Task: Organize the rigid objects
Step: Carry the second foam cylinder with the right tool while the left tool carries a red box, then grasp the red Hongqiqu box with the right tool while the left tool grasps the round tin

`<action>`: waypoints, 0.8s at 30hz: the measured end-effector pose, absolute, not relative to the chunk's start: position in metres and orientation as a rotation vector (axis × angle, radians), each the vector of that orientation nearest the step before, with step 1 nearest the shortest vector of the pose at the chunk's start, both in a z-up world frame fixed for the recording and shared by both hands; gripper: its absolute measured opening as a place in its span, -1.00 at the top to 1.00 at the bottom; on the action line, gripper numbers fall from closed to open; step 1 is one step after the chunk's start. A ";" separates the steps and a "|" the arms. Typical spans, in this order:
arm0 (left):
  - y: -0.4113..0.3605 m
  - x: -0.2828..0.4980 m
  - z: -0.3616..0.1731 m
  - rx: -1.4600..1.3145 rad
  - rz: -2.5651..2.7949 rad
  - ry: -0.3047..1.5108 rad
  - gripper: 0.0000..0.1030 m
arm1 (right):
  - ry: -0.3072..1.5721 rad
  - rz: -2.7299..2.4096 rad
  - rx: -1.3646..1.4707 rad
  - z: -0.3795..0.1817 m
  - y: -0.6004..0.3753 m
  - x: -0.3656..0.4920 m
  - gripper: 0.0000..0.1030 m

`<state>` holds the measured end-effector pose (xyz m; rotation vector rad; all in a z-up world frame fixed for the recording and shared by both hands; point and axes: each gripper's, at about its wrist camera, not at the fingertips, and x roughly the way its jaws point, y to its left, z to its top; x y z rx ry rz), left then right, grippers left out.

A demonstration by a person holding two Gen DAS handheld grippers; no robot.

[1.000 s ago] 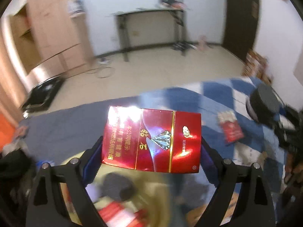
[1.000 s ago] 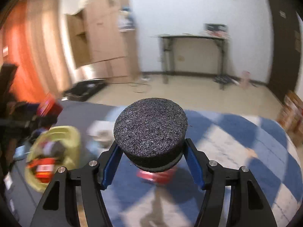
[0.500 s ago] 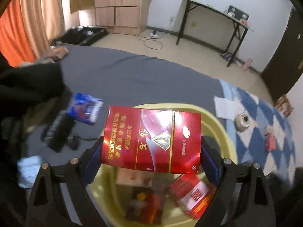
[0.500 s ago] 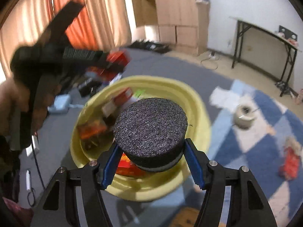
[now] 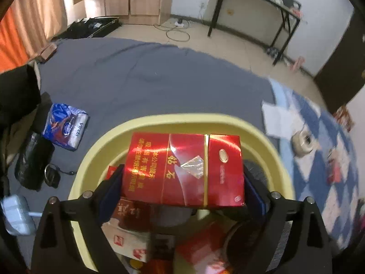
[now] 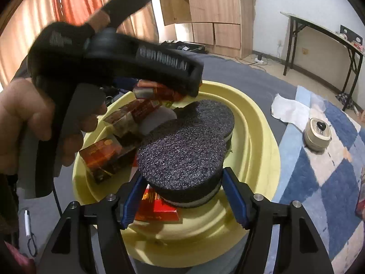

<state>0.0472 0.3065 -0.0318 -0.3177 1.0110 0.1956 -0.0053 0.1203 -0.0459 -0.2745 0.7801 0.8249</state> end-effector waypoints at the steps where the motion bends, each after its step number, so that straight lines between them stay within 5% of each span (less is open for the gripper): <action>1: 0.307 0.045 -0.024 -0.331 0.188 0.993 -0.93 | 0.770 0.820 -0.272 -0.045 0.120 -0.007 -0.39; 3: 0.303 0.041 -0.004 -0.347 0.165 0.935 -1.00 | 0.759 0.830 -0.252 -0.041 0.115 -0.012 -0.79; 5: 0.296 0.039 0.014 -0.341 0.152 0.904 -1.00 | 0.743 0.830 -0.234 -0.035 0.108 -0.018 -0.89; 13: 0.232 0.052 0.043 -0.219 0.076 0.898 -1.00 | 0.635 0.629 -0.061 -0.009 0.009 -0.023 -0.99; 24: 0.106 0.133 -0.043 -0.092 -0.043 1.065 -1.00 | 0.737 0.177 0.006 -0.051 -0.129 0.063 -0.99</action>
